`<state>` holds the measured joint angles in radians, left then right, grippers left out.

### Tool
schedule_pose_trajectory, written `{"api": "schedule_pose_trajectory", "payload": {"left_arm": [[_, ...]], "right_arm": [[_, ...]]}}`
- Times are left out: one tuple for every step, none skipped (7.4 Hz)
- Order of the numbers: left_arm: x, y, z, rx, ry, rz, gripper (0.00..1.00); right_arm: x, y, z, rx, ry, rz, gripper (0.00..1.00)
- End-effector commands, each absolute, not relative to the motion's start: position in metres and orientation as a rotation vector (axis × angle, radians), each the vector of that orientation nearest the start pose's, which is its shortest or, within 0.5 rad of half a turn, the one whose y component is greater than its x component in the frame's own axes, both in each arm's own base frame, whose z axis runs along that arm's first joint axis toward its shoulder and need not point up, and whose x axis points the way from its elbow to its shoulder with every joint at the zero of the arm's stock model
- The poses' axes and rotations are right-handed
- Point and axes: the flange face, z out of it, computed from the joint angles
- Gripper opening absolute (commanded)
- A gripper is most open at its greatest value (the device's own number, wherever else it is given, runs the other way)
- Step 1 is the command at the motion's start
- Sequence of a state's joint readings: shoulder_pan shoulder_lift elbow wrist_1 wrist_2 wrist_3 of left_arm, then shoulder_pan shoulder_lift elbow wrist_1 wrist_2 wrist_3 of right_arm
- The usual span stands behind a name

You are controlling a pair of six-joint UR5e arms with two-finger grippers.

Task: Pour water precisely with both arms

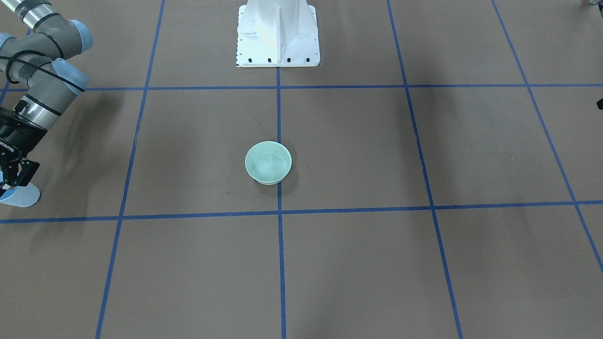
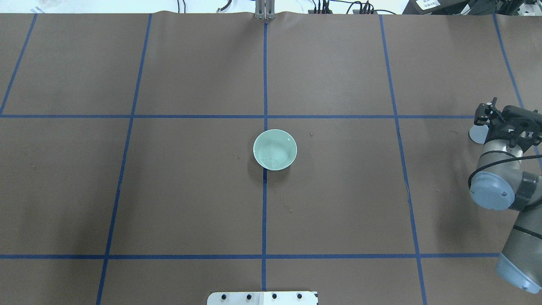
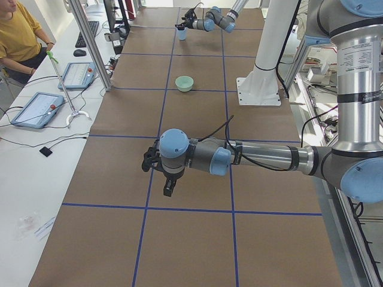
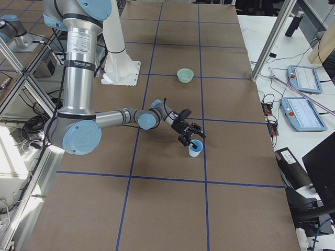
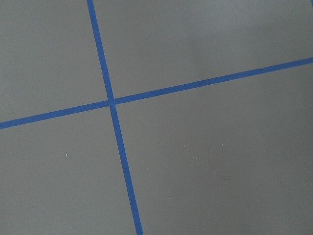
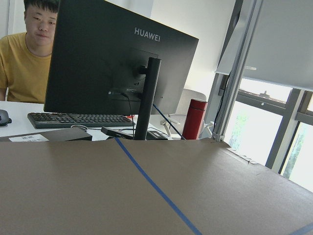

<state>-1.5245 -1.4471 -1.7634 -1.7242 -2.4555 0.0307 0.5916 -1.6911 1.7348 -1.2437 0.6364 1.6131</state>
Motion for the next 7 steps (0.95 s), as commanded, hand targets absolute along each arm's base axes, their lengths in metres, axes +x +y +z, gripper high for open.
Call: {"api": "schedule_pose_trajectory", "payload": {"left_arm": [[-0.035,-0.453,0.596,0.203,0.884,0.170,0.99],[-0.035,-0.453,0.596,0.203,0.884,0.170,0.99],[-0.036,-0.452,0.596,0.202,0.884,0.168,0.99],[-0.036,-0.452,0.595,0.205,0.883,0.170,0.99],[-0.036,-0.453,0.594,0.208,0.882,0.171,0.99],[-0.037,-0.452,0.592,0.211,0.883,0.171,0.99],[-0.037,-0.453,0.590,0.215,0.882,0.171,0.99]], "right_arm": [[-0.244,-0.444,0.546,0.974,-0.080,0.674,0.99],[-0.235,-0.448,0.525,0.921,-0.110,0.620,0.99],[-0.222,-0.452,0.507,0.865,-0.136,0.554,0.99],[-0.199,-0.461,0.495,0.795,-0.164,0.492,0.99],[-0.169,-0.476,0.483,0.727,-0.197,0.409,0.99],[-0.130,-0.491,0.479,0.651,-0.247,0.331,0.99],[-0.088,-0.501,0.478,0.593,-0.299,0.237,0.99]]}}
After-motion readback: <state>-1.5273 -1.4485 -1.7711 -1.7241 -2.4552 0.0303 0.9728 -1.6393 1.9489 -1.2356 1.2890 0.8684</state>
